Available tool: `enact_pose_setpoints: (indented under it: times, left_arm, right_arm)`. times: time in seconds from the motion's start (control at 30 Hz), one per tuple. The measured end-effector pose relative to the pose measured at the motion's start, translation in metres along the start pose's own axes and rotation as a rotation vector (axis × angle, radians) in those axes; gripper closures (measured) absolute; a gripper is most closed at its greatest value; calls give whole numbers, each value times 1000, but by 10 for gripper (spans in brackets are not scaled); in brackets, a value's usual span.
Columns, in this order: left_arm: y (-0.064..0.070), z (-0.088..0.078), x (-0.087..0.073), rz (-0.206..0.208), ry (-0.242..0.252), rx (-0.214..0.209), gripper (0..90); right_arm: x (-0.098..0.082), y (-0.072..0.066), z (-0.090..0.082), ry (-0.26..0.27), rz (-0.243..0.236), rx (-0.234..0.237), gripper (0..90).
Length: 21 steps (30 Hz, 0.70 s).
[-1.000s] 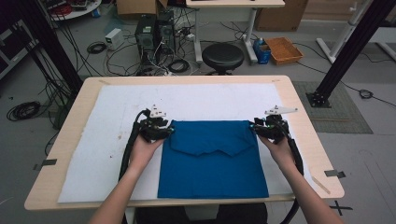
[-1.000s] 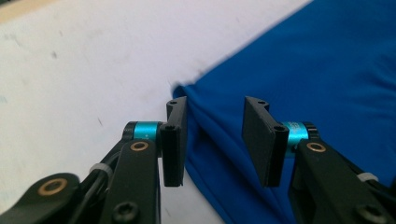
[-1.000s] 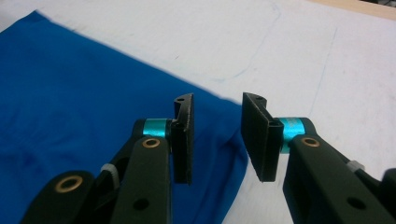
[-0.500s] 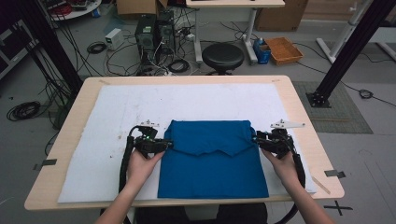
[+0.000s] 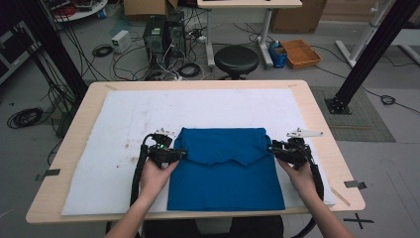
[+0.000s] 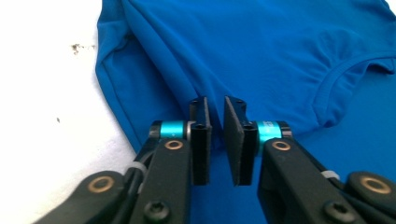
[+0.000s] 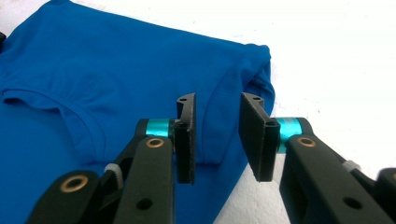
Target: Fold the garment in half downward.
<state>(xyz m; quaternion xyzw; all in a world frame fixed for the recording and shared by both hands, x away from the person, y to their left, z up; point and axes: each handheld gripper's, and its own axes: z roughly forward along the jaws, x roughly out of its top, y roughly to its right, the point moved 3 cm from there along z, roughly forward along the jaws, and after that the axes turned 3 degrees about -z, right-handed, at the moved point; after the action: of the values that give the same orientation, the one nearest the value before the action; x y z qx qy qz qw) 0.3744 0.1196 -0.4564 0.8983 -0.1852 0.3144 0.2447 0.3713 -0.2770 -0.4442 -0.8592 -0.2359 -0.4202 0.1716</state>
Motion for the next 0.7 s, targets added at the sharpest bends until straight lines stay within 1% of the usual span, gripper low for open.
enact_pose_setpoints:
  times: [0.1, 0.17, 0.2, 0.23, 0.27, 0.33, 0.37, 0.4, 0.43, 0.5, 0.57, 0.7]
  left_arm:
    - [0, 0, 0, 8, 3, 0, 847]
    - [0, 0, 0, 9, 6, -3, 856]
    - [0, 0, 0, 9, 6, -3, 857]
    - [1, 0, 0, 9, 11, -3, 857]
    - [1, 0, 0, 11, 12, -2, 857]
    - [1, 0, 0, 19, 14, -5, 865]
    - [2, 0, 0, 16, 20, -6, 865]
    - [1, -1, 0, 23, 17, -9, 871]
    - [1, -1, 0, 28, 17, -12, 876]
    - [2, 0, 0, 34, 23, -11, 879]
    - [2, 0, 0, 44, 22, -9, 882]
    - [3, -2, 1, 55, 27, -11, 887]
  right_arm:
    - [-2, 3, 0, -13, 32, 3, 692]
    - [-5, 5, 3, -31, 48, 10, 691]
    - [-5, 5, 3, -31, 48, 10, 691]
    - [-8, 4, 6, -60, 61, 12, 692]
    - [-9, 3, 8, -70, 62, 13, 691]
    - [-10, 1, 12, -91, 60, 12, 691]
    - [-11, 1, 14, -98, 50, 5, 691]
    - [-11, 1, 16, -104, 45, 8, 692]
    - [-11, 0, 17, -112, 41, 6, 710]
    - [-11, -2, 19, -125, 23, 9, 789]
    - [-12, -3, 20, -134, 13, 13, 844]
    - [-10, -3, 17, -124, -3, 17, 869]
